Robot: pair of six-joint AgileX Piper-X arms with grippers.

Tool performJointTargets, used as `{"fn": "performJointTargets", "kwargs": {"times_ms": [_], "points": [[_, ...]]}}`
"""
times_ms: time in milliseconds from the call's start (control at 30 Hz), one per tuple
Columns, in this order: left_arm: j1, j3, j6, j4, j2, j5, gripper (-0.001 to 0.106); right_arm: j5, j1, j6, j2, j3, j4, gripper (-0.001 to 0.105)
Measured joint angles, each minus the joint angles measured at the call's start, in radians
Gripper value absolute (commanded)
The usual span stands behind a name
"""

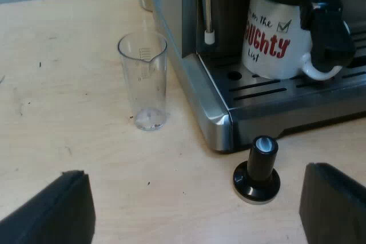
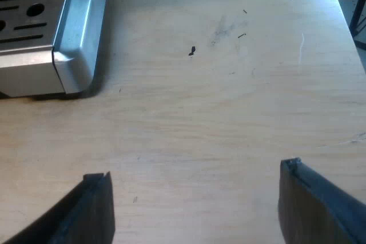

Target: Place mug into machine

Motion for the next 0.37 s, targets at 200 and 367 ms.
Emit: {"fn": "performJointTargets", "kwargs": {"times_ms": [200, 367], "points": [[0.000, -0.005, 0.000, 0.000, 0.000, 0.004, 0.079, 0.000, 0.000, 0.000, 0.000, 0.000, 0.000, 0.062], [0.000, -0.005, 0.000, 0.000, 0.000, 0.005, 0.079, 0.000, 0.000, 0.000, 0.000, 0.000, 0.000, 0.062]]}}
